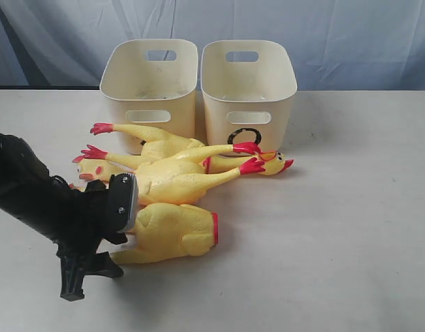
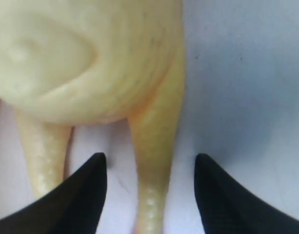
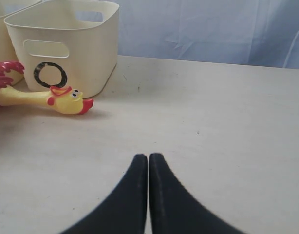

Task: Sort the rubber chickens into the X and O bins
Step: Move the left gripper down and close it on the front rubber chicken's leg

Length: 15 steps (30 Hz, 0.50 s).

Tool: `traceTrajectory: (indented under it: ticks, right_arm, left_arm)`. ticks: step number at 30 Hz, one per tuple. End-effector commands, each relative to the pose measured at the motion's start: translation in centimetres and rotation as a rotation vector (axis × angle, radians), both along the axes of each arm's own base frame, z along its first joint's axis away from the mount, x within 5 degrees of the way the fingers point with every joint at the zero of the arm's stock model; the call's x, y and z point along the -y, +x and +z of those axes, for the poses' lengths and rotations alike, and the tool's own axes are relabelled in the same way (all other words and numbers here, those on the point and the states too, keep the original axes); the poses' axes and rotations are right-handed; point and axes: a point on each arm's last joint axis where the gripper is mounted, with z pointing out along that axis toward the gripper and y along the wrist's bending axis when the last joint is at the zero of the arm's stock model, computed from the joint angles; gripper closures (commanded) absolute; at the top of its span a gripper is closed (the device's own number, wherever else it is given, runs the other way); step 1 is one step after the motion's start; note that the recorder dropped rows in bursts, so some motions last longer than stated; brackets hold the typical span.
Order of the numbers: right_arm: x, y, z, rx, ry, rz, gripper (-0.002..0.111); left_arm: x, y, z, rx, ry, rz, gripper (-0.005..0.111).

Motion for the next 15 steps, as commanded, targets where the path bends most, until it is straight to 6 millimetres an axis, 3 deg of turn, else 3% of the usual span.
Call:
traceTrajectory:
  ticks: [1,8,15]
  right_arm:
    - [0.0,0.0,0.1,0.015,-0.002,0.004,0.106]
    - [0.0,0.0,0.1,0.015,-0.002,0.004,0.106]
    - [0.0,0.0,0.1,0.017,-0.002,0.004,0.106]
  left_arm:
    - [1.2,-0.1,0.1,0.046,0.008,-0.032,0.055]
    - [1.5,-0.1,0.1,0.065,0.010,-0.035,0.055]
    - [1.5,-0.2,-1.5,0.008,0.030,-0.038,0.055]
